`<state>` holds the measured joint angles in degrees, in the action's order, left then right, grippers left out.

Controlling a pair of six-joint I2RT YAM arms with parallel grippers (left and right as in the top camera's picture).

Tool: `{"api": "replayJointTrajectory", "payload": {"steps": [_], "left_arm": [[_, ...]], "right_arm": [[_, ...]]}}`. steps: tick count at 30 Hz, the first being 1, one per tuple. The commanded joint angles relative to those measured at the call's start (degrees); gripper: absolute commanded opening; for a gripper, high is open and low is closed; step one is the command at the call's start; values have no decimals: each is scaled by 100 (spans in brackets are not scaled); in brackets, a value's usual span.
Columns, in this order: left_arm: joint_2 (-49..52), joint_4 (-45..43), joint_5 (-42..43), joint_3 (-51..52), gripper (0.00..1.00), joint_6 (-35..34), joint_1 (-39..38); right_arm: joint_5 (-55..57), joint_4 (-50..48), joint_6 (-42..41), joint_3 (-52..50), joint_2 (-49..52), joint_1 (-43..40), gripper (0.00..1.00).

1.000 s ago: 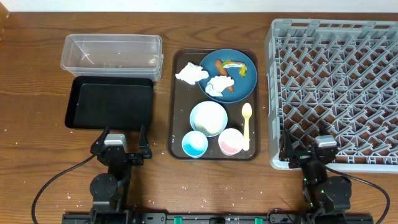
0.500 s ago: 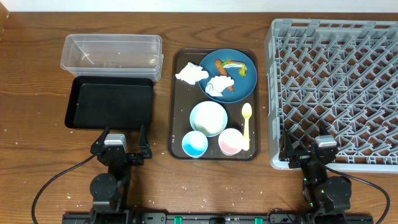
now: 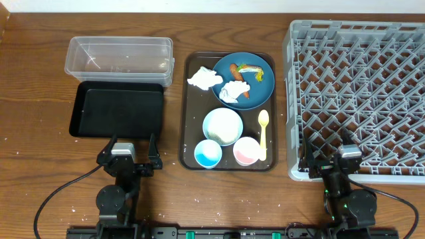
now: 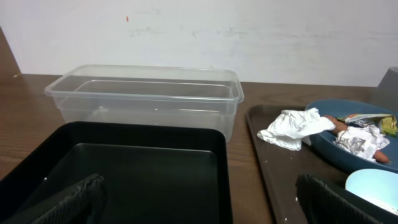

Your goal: Sort waste into correct bins and load items into the dishwasher rack

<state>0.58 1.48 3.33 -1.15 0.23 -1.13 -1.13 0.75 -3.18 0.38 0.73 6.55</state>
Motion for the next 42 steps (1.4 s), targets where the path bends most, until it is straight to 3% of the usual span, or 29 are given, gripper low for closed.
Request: {"api": "replayJointTrajectory", "payload": {"steps": [1,12,20,25,34,42], "left_arm": [[-35,50,282,92,99,-4,31],[127,-374,527,-546,100,-4,31],[1775,-264,1152,-2159,99,170,31],[3515,671,1405,-3786,99,173,26],[6505,3305,1346,-6979,99,962,-527],[8426,4725,31,-8614,99,997,-1587]], "right_arm": [[-42,-234,37,-7,-17,-37,99],[-216,-883,417,387,72,-37,99],[-240,-780,717,1681,1095,-37,99],[-452,-157,758,2914,2223,-37,99],[-732,1910,758,5298,4168,-37,99],[-754,3344,756,6708,5421,-37,99]]}}
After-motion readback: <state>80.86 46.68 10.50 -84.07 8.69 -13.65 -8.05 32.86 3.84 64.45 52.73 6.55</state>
